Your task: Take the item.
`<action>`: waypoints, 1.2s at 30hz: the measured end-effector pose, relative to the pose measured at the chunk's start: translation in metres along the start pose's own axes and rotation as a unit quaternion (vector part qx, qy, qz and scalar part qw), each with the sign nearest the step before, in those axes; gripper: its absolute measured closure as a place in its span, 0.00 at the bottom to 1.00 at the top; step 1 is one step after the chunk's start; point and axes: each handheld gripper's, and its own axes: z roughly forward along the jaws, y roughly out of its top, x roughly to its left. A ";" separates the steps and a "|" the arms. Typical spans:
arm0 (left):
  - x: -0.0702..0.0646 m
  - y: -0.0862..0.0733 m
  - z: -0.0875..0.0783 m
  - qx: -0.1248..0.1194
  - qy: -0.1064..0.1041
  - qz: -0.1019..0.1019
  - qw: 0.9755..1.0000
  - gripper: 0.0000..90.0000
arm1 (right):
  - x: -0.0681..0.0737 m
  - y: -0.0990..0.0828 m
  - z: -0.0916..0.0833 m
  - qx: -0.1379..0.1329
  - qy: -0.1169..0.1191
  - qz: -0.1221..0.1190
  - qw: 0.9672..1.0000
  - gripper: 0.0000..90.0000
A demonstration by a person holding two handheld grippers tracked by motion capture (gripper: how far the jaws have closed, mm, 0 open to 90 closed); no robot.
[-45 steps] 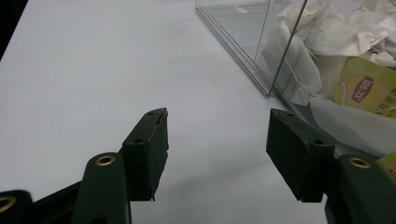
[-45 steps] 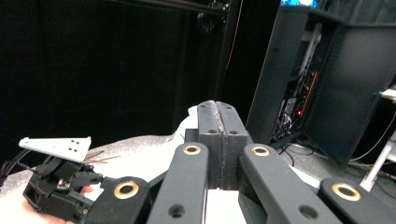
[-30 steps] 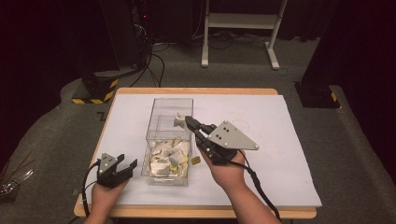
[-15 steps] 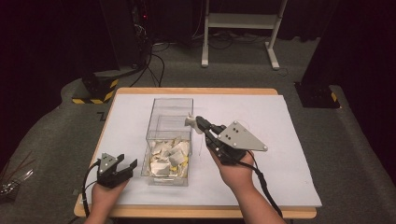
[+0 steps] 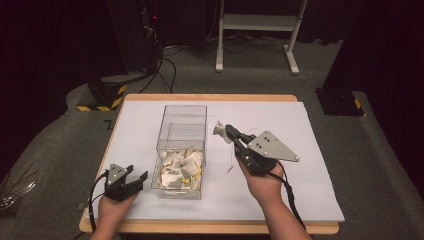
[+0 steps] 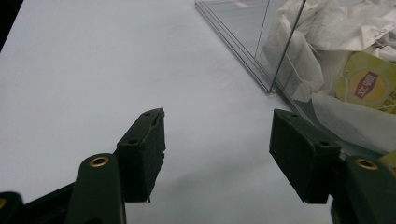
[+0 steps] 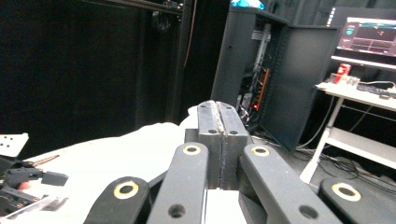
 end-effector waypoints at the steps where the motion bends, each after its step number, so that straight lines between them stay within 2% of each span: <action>1: 0.000 0.000 0.000 -0.001 0.000 0.001 1.000 0.40 | -0.001 0.000 0.000 0.001 -0.002 0.000 1.000 1.00; 16: -0.001 0.000 -0.001 -0.003 0.000 0.005 1.000 0.40 | -0.023 -0.003 -0.010 0.010 -0.032 0.000 0.999 1.00; 25: -0.001 0.000 0.001 0.004 -0.003 0.004 1.000 0.40 | -0.038 -0.003 -0.013 0.016 -0.053 -0.003 0.998 1.00; 36: 0.000 0.000 0.001 0.004 -0.003 0.003 1.000 0.40 | -0.050 -0.003 -0.014 0.017 -0.067 0.001 0.998 1.00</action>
